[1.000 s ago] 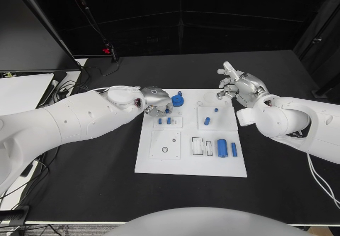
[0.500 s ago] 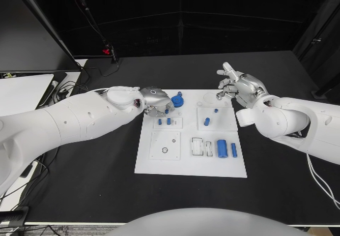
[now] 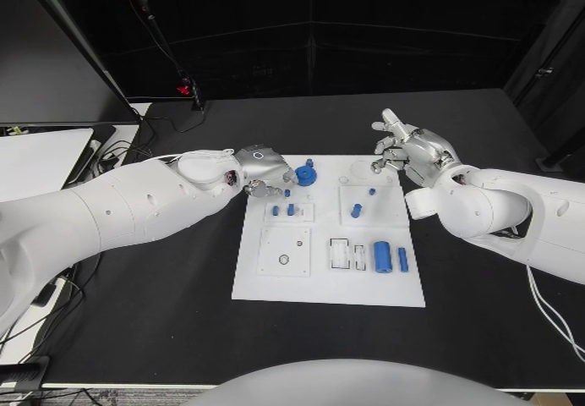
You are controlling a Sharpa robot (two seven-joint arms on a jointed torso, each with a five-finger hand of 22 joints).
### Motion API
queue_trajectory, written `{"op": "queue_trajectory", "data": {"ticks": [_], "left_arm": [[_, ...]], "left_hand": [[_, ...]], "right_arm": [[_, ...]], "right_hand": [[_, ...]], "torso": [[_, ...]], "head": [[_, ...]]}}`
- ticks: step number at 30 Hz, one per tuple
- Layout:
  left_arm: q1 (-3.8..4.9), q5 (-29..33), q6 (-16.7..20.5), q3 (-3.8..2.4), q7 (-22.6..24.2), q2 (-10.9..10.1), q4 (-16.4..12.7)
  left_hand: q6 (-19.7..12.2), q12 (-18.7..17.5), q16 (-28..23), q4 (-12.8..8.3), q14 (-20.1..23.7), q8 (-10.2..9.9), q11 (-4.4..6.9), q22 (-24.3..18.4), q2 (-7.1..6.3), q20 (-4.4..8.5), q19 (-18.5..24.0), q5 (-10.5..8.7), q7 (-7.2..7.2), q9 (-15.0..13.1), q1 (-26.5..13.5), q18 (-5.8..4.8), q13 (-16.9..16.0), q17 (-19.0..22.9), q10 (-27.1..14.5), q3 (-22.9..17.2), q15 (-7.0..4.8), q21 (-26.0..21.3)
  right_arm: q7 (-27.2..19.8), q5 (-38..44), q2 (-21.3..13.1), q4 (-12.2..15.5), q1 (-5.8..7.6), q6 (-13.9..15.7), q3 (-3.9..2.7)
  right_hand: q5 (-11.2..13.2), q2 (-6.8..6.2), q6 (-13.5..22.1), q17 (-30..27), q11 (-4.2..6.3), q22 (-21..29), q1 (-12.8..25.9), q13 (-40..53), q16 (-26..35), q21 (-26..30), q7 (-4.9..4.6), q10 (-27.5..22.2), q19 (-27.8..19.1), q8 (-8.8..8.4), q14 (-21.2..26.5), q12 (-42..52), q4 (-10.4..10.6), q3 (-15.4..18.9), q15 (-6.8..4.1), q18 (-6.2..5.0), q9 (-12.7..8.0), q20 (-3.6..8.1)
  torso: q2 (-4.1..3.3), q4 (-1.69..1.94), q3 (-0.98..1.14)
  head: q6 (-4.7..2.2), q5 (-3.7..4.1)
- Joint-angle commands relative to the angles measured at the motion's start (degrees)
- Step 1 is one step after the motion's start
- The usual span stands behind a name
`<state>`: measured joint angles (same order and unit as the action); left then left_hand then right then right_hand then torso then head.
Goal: Assemble the parts on the task board
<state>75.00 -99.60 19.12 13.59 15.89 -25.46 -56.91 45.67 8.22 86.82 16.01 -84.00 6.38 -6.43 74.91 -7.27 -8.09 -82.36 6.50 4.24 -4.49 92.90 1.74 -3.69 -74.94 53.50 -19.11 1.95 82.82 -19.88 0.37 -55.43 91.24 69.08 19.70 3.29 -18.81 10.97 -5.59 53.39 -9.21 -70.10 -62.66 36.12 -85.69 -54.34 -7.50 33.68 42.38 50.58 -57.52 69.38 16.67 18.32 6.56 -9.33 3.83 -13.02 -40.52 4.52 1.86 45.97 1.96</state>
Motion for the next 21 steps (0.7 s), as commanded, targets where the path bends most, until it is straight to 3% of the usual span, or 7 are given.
{"op": "queue_trajectory", "data": {"ticks": [1,5,11,13,17,19,21], "left_arm": [[0.34,-0.22,4.75,-0.04,-1.19,-0.48,-0.44],[0.99,-0.22,6.10,-0.05,-2.00,-2.10,-1.87],[1.93,1.03,9.71,-0.06,-2.39,-7.10,-6.56],[2.08,3.53,10.78,-0.05,-1.93,-8.72,-8.34],[2.20,11.13,12.49,-0.04,-0.27,-11.30,-11.58],[2.22,16.67,13.43,-0.03,0.99,-12.39,-13.04],[2.21,24.76,14.47,-0.02,2.99,-13.50,-14.50]], "left_hand": [[0.25,0.36,-0.51,-0.40,0.03,0.48,0.11,11.87,0.08,0.12,0.71,0.41,0.37,-0.13,0.36,0.67,-0.09,-1.17,-0.24,0.01,-0.47,-0.66],[0.19,0.93,-2.86,-0.36,2.74,1.67,0.63,10.56,-0.24,0.59,3.92,0.53,1.01,-0.26,0.73,1.59,-0.07,4.62,-0.63,-0.15,-1.01,-4.00],[-0.11,3.28,-19.46,0.61,14.37,5.43,1.50,3.26,-1.72,1.60,17.20,0.58,1.10,-0.59,-0.54,5.32,0.03,31.17,0.30,0.24,-2.07,-21.47],[1.59,4.28,-29.42,0.37,21.61,6.70,1.12,-2.87,-2.31,1.34,27.76,1.19,1.99,-0.93,-1.62,7.75,0.00,43.13,2.52,0.33,-1.55,-35.47],[2.75,4.47,-41.18,0.38,27.18,7.31,0.20,-8.75,-3.32,-0.53,34.23,2.22,2.83,-0.75,-5.05,8.08,0.13,48.82,4.58,0.58,0.82,-47.08],[3.26,4.42,-45.70,0.54,28.68,7.45,-0.18,-10.59,-3.11,-1.47,35.13,3.64,3.65,-0.56,-7.04,8.01,0.08,50.99,4.83,1.17,1.66,-50.39],[3.43,4.36,-48.59,0.64,30.41,7.46,-0.45,-12.00,-3.17,-2.18,36.40,5.75,4.73,-0.39,-8.80,7.88,0.05,52.36,4.43,2.72,2.46,-53.07]], "right_arm": [[-0.12,-0.04,0.06,0.04,0.08,-0.62,-0.03],[-0.27,-0.03,-0.03,0.11,0.08,-0.40,-0.03],[-0.05,1.96,-1.17,0.80,0.11,0.83,-0.08],[0.36,4.32,-1.82,0.93,0.15,1.42,-0.11],[1.17,9.72,-2.78,0.64,0.75,1.85,-0.15],[1.67,13.22,-2.93,0.05,1.68,1.75,-0.15],[2.57,18.34,-2.96,-0.78,2.64,1.52,-0.15]], "right_hand": [[-0.24,0.33,0.00,-0.03,-0.19,0.06,-0.42,-0.07,0.24,0.34,-6.25,-0.06,-0.34,0.25,0.31,-0.24,-0.02,0.07,0.01,-1.14,-0.04,0.07],[-0.21,0.37,-0.19,-0.08,-0.23,0.10,-0.46,-0.18,0.24,0.34,-6.31,-0.07,-0.37,0.32,0.35,-0.23,-0.03,0.04,0.04,-1.14,-0.02,0.04],[-0.29,0.17,-1.20,-0.90,-0.45,0.42,-1.60,-1.30,0.31,0.34,-6.39,-1.15,-0.53,0.40,1.05,-0.88,-0.20,-0.37,0.25,-1.15,-0.08,-0.16],[-0.34,-0.19,-1.90,-4.88,-0.40,0.95,-2.12,-2.92,1.46,0.75,-6.20,-2.24,-0.79,0.25,4.56,-2.31,-0.14,-0.46,0.24,-1.19,-0.11,-0.20],[-0.05,-1.04,-6.22,-18.35,-0.59,3.31,-4.52,-8.94,6.51,2.89,-5.67,-3.71,-1.15,-1.07,14.40,-7.35,-0.02,-1.01,0.18,-1.15,-0.38,-0.29],[-0.14,-1.37,-10.20,-20.46,-0.76,4.35,-6.26,-12.12,7.77,3.65,-5.62,-4.38,-0.78,-1.72,14.73,-10.22,-0.48,-1.48,0.35,-1.20,-0.12,-0.24],[0.08,-2.12,-16.55,-22.32,-1.25,5.79,-9.14,-18.00,8.85,4.07,-5.57,-4.02,1.40,-5.05,12.05,-15.68,-0.66,-2.07,0.44,-1.31,-0.10,-0.28]], "torso": [[0.02,-0.03,0.04],[0.02,0.00,0.09],[0.07,0.12,0.06],[0.04,0.21,-0.02],[0.07,0.27,-0.03],[0.01,0.34,0.04],[0.05,0.33,0.10]], "head": [[-0.07,0.11],[-0.15,0.05],[-0.51,0.16],[-0.72,0.35],[-0.88,0.49],[-0.97,0.50],[-1.10,0.37]]}}
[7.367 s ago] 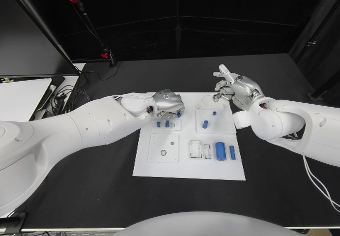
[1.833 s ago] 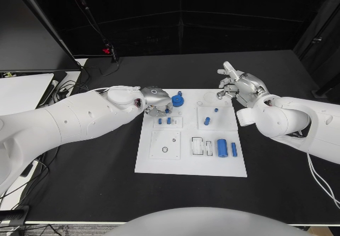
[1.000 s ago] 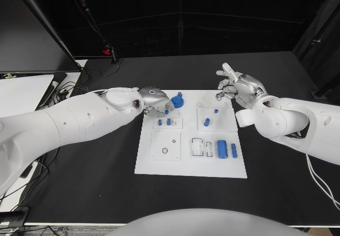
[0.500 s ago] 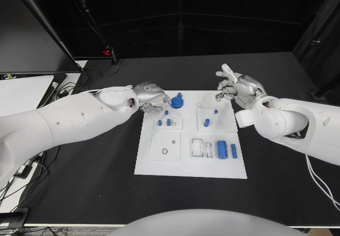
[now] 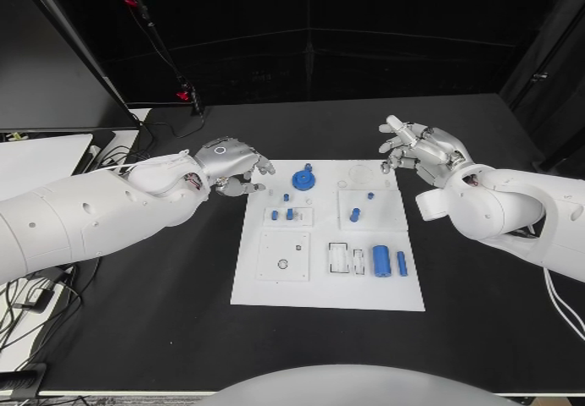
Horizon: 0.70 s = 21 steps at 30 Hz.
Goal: Assemble the parts on the task board
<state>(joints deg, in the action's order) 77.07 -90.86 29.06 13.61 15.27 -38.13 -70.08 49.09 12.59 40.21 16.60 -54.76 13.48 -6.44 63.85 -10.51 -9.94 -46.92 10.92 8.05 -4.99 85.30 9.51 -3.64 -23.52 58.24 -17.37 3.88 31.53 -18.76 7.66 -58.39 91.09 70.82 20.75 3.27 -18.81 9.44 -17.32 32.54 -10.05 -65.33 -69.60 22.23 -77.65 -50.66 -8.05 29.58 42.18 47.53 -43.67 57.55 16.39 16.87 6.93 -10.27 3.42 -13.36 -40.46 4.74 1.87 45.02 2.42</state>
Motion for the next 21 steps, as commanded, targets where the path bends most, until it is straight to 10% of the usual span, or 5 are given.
{"op": "queue_trajectory", "data": {"ticks": [1,5,10,15,21], "left_arm": [[0.14,19.39,4.85,-0.04,4.49,-1.11,-1.75],[0.00,36.53,5.40,-0.02,9.68,-1.91,-3.41],[-0.61,56.39,4.42,-0.01,17.44,-2.06,-4.93],[-1.49,69.47,1.39,-0.01,24.25,-1.58,-6.11],[-2.26,75.21,-0.33,-0.01,29.23,-1.29,-7.54]], "left_hand": [[-0.01,0.01,-3.16,0.03,2.13,0.33,-0.62,-1.63,0.29,-0.70,1.77,2.46,1.34,0.21,-2.20,-0.02,-0.02,1.51,-0.58,1.95,0.95,-3.09],[-1.20,0.00,-6.96,-0.64,6.05,0.07,-1.76,-4.91,1.57,-2.16,6.02,6.99,2.89,0.61,-5.48,-0.61,-0.06,3.50,-2.83,7.26,2.70,-8.95],[-4.71,-0.25,-10.63,-0.05,12.18,-0.10,-3.64,-9.55,3.93,-4.06,11.04,10.58,4.64,0.97,-8.43,-1.15,-0.10,5.84,-8.13,13.59,4.97,-15.87],[-12.15,-0.47,-14.35,0.13,23.03,-0.41,-5.79,-15.53,6.57,-6.47,19.03,7.66,6.50,1.05,-13.78,-2.06,-0.27,9.11,-16.22,19.74,8.09,-24.41],[-16.96,0.82,-15.02,0.41,30.00,1.41,-6.99,-22.22,5.82,-6.77,23.62,3.60,7.44,0.74,-18.41,-3.06,-0.44,10.95,-21.36,21.94,9.52,-28.26]], "right_arm": [[1.80,13.08,-0.01,-0.93,1.16,0.41,-0.14],[3.04,22.41,0.10,-2.43,1.97,0.59,-0.14],[4.36,32.01,0.84,-4.54,2.36,1.28,-0.13],[5.81,42.43,2.38,-6.90,2.45,1.82,-0.06],[9.00,55.33,3.30,-7.83,2.22,2.31,-0.02]], "right_hand": [[0.44,-1.14,-8.71,-2.69,0.30,1.86,-3.83,-8.10,1.66,0.59,-4.64,1.37,3.35,-5.26,-3.72,-7.25,-0.27,-0.82,0.02,0.05,-0.44,-0.07],[1.55,-1.77,-15.84,-2.04,0.55,1.64,-7.51,-13.26,1.75,-1.36,-3.87,3.41,8.88,-9.39,-10.80,-11.74,-1.13,-1.86,-1.17,0.10,0.19,1.19],[5.15,-1.97,-22.66,17.60,2.18,-8.21,-11.69,-17.26,-4.14,-17.39,-2.66,8.18,27.98,-14.65,-30.38,-15.48,-1.75,-3.41,-3.17,3.71,0.23,3.18],[10.61,-2.29,-28.28,31.94,3.16,-12.63,-16.82,-18.78,-7.16,-24.68,-1.89,12.77,36.49,-21.82,-40.01,-20.68,-2.34,-5.77,-4.62,5.46,0.23,4.79],[15.36,-2.72,-30.50,37.85,3.52,-14.26,-20.85,-18.79,-8.14,-27.16,-1.01,15.60,39.41,-27.70,-42.60,-25.98,-2.84,-7.93,-4.95,6.26,0.28,5.34]], "torso": [[0.04,0.11,0.11],[0.09,0.37,-0.01],[0.07,0.38,0.01],[0.09,0.19,-0.07],[0.03,0.18,-0.01]], "head": [[-0.14,-0.13],[-0.45,0.14],[-0.78,0.35],[-1.29,1.77],[-1.72,3.43]]}}
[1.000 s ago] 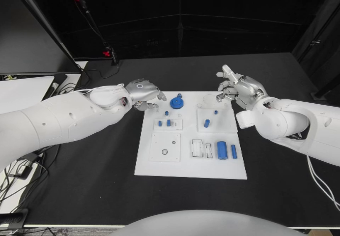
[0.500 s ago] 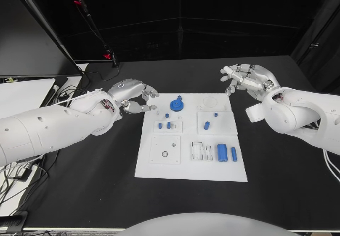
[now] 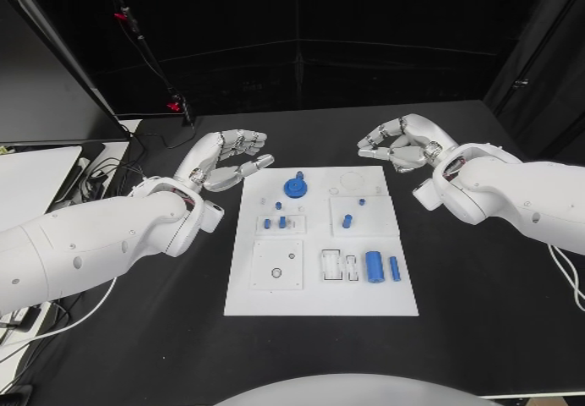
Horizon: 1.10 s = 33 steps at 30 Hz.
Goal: Assemble the parts on the task board
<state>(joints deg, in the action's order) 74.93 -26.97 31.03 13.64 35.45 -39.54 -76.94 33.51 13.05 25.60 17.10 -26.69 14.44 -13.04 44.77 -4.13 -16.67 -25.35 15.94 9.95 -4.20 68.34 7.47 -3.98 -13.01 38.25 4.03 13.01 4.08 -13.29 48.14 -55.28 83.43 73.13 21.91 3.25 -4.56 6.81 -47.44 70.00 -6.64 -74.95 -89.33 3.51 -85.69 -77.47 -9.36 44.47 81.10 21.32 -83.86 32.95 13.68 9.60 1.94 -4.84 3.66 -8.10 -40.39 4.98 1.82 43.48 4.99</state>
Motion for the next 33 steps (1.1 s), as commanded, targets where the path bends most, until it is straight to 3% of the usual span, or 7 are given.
{"op": "queue_trajectory", "data": {"ticks": [1,7,12,16,22,26,33], "left_arm": [[-0.19,11.92,-2.40,-0.04,9.60,0.14,-0.88],[-0.48,16.11,-2.46,-0.04,12.36,0.15,-2.04],[-0.56,17.73,-2.45,-0.04,13.29,-0.04,-2.47],[-0.59,18.10,-2.40,-0.04,13.41,-0.16,-2.64],[-0.61,18.26,-2.32,-0.04,13.45,-0.29,-2.66],[-0.61,18.29,-2.26,-0.04,13.41,-0.40,-2.67],[-0.62,18.31,-2.20,-0.04,13.19,-0.52,-2.60]], "left_hand": [[-2.17,0.54,-0.45,-0.01,2.96,0.75,-0.56,-4.90,-1.02,-0.05,3.26,-2.21,5.69,-0.09,-2.20,-1.25,-0.12,0.65,-2.18,0.72,0.60,-0.96],[-6.07,2.54,0.54,0.01,8.24,3.51,-1.39,-12.48,-3.03,0.06,8.63,-5.05,6.38,-0.64,-5.64,-1.27,-0.50,1.29,-6.24,1.40,0.94,-1.33],[-8.17,5.11,2.90,0.03,10.17,6.57,-1.39,-14.03,-3.40,0.07,9.43,-5.67,6.66,-1.36,-6.26,-1.07,-1.01,1.19,-8.12,1.46,1.01,-1.22],[-9.86,7.58,5.11,0.13,11.17,9.38,-1.57,-14.20,-2.53,-0.03,8.79,-6.11,6.79,-1.91,-5.90,-1.33,-1.37,1.30,-9.48,0.85,1.29,-1.05],[-10.33,8.51,5.88,0.04,11.50,10.45,-1.60,-14.32,-2.13,-0.04,8.57,-6.25,6.85,-2.10,-5.69,-1.42,-1.47,1.41,-9.91,0.61,1.39,-1.02],[-11.36,10.33,7.36,0.00,12.20,12.46,-1.66,-14.62,-1.49,-0.06,8.20,-6.52,6.89,-2.35,-5.43,-1.65,-1.56,1.77,-10.84,0.25,1.54,-0.97],[-12.39,12.16,8.86,-0.04,12.72,14.40,-1.70,-14.70,-0.39,-0.08,7.59,-6.83,6.91,-2.47,-5.17,-1.97,-1.55,2.27,-11.70,-0.30,1.65,-0.86]], "right_arm": [[4.04,16.60,0.24,-0.22,-0.16,1.09,0.00],[6.91,26.36,0.56,-0.25,-0.71,-0.33,0.02],[9.62,33.20,0.97,0.31,-1.40,-2.93,0.02],[11.44,36.79,1.16,0.63,-2.11,-4.91,0.02],[14.34,40.27,1.49,0.96,-3.24,-7.22,0.01],[16.06,42.55,1.85,0.98,-3.72,-8.01,0.01],[17.90,45.18,2.45,0.86,-4.06,-8.99,0.01]], "right_hand": [[1.44,-0.32,-0.50,0.45,0.06,-4.64,-1.66,-0.07,-0.05,-0.38,0.53,1.04,0.59,-2.33,-2.46,-2.19,-0.22,-0.90,0.07,0.85,0.05,0.08],[1.81,-1.70,-1.23,0.54,0.12,-4.73,-3.22,-0.07,0.08,-0.55,1.39,1.97,0.89,-4.55,-2.52,-4.82,-0.56,-1.25,-0.08,0.95,0.05,0.08],[1.87,-2.43,-2.60,0.50,0.64,-4.72,-3.91,-0.03,0.21,-0.56,1.55,3.68,0.99,-5.83,-2.50,-6.83,0.00,-1.13,-0.63,0.98,0.09,0.60],[1.88,-2.82,-3.18,0.21,0.72,-4.50,-3.93,-0.02,0.34,-0.33,1.42,4.52,0.89,-6.62,-2.43,-8.06,0.66,-0.88,-0.72,0.94,0.08,0.77],[1.89,-3.46,-3.29,-0.40,0.60,-4.17,-3.50,-0.01,0.57,0.06,1.01,4.80,0.70,-7.51,-2.30,-9.27,1.39,-0.45,-0.64,0.85,0.04,0.76],[1.88,-3.65,-3.27,-1.37,0.57,-3.68,-3.52,0.00,0.88,0.64,0.93,4.75,0.36,-7.95,-2.08,-9.87,1.60,-0.43,-0.62,0.69,0.03,0.75],[1.88,-3.89,-3.52,-1.88,0.72,-3.43,-4.09,0.05,1.13,0.93,1.21,5.11,0.23,-8.50,-1.96,-10.60,1.62,-0.67,-0.77,0.61,0.08,0.83]], "torso": [[-0.01,-0.04,0.02],[0.03,-0.16,0.01],[0.00,-0.14,0.15],[-0.05,-0.12,0.11],[-0.07,-0.16,0.10],[-0.08,-0.12,0.12],[-0.08,-0.09,0.14]], "head": [[-0.19,1.18],[-0.38,2.06],[-0.45,2.55],[-0.55,2.62],[-0.52,2.73],[-0.44,2.90],[-0.17,2.53]]}}
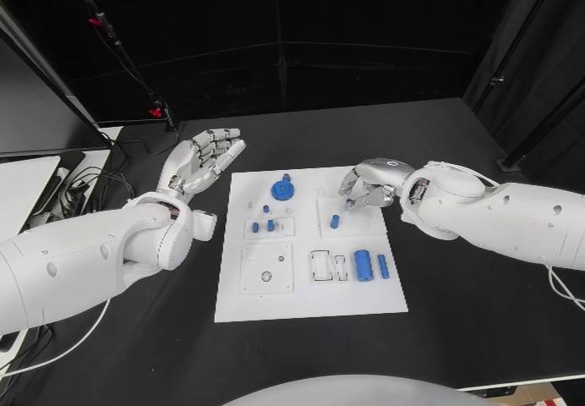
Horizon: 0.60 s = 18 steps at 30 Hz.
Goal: Assemble the parts on the task board
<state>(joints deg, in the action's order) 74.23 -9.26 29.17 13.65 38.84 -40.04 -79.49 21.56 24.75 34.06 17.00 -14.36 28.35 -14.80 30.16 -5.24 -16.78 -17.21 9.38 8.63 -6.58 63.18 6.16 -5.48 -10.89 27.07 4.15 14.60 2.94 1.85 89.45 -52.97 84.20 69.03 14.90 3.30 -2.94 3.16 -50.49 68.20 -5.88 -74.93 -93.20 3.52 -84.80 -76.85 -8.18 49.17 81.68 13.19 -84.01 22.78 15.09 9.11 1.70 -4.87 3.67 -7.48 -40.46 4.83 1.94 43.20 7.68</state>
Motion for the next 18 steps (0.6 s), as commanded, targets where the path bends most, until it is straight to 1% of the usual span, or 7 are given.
{"op": "queue_trajectory", "data": {"ticks": [1,5,10,14,18], "left_arm": [[0.08,0.60,-0.34,-0.05,9.76,-0.03,-0.03],[0.08,0.60,-0.34,-0.05,9.59,-0.06,-0.04],[0.07,0.60,-0.45,-0.05,9.40,-0.09,-0.12],[0.07,0.60,-0.54,-0.05,9.20,-0.14,-0.18],[0.07,0.60,-0.54,-0.05,9.04,-0.18,-0.20]], "left_hand": [[-0.52,0.62,0.52,0.05,0.43,0.65,0.05,-0.09,0.88,0.03,-0.61,-0.30,8.24,-0.09,0.00,-0.68,-0.04,0.20,-0.60,-0.49,0.07,0.29],[-0.93,1.45,1.20,0.00,0.64,1.52,0.04,-0.21,1.60,0.02,-0.83,-0.24,8.23,-0.10,0.19,-0.82,0.00,0.48,-0.96,-0.80,0.14,0.32],[-1.39,2.45,2.03,-0.05,0.76,2.52,0.03,-0.24,2.44,0.02,-1.16,0.26,8.24,-0.07,0.60,-1.03,0.10,0.85,-1.35,-1.12,0.24,0.38],[-1.59,2.94,2.43,-0.07,0.84,3.01,0.03,-0.31,2.88,0.03,-1.28,0.52,8.25,-0.03,0.86,-1.09,0.16,1.06,-1.52,-1.25,0.27,0.39],[-1.74,3.39,2.80,-0.11,0.86,3.44,0.03,-0.25,3.38,0.04,-1.46,0.64,8.25,0.01,1.07,-1.11,0.22,1.25,-1.65,-1.34,0.28,0.43]], "right_arm": [[3.01,4.19,0.22,0.08,0.02,-2.04,-0.04],[4.25,5.13,0.59,-0.04,-0.03,-1.57,-0.04],[5.89,5.92,0.90,-0.15,-0.09,-0.70,-0.04],[7.15,6.59,1.02,-0.18,-0.12,-1.03,-0.04],[8.32,7.05,1.11,-0.24,-0.13,-2.11,-0.04]], "right_hand": [[0.25,-0.27,-0.59,-0.10,0.02,-3.43,-0.44,0.06,0.27,0.34,0.11,0.66,-0.35,-0.50,-1.82,-0.58,0.19,-0.28,-0.59,0.64,0.09,0.25],[0.24,-0.20,-0.86,0.03,0.11,-3.49,-1.14,0.04,0.29,0.27,0.20,1.03,-0.25,-0.80,-1.86,-1.05,0.07,-0.69,-0.71,0.68,0.10,0.36],[0.24,0.05,-1.17,0.11,0.12,-3.48,-2.11,0.01,0.34,0.28,0.01,1.29,-0.17,-1.28,-1.91,-1.88,-0.05,-1.42,-0.75,0.70,0.10,0.45],[0.24,0.12,-1.28,-0.06,0.11,-3.40,-2.45,0.01,0.41,0.38,0.02,1.40,-0.19,-1.51,-1.89,-2.26,-0.05,-1.70,-0.76,0.69,0.10,0.47],[0.24,0.30,-1.64,0.02,0.19,-3.38,-2.85,0.05,0.44,0.40,0.24,2.02,-0.17,-1.72,-1.92,-2.59,0.06,-2.08,-0.79,0.69,0.13,0.50]], "torso": [[-0.02,0.06,0.03],[0.03,-0.01,0.01],[0.02,0.08,0.04],[0.02,0.03,0.00],[0.02,-0.01,-0.02]], "head": [[0.13,-0.16],[0.25,-0.29],[0.32,-0.42],[0.36,-0.51],[0.48,-0.54]]}}
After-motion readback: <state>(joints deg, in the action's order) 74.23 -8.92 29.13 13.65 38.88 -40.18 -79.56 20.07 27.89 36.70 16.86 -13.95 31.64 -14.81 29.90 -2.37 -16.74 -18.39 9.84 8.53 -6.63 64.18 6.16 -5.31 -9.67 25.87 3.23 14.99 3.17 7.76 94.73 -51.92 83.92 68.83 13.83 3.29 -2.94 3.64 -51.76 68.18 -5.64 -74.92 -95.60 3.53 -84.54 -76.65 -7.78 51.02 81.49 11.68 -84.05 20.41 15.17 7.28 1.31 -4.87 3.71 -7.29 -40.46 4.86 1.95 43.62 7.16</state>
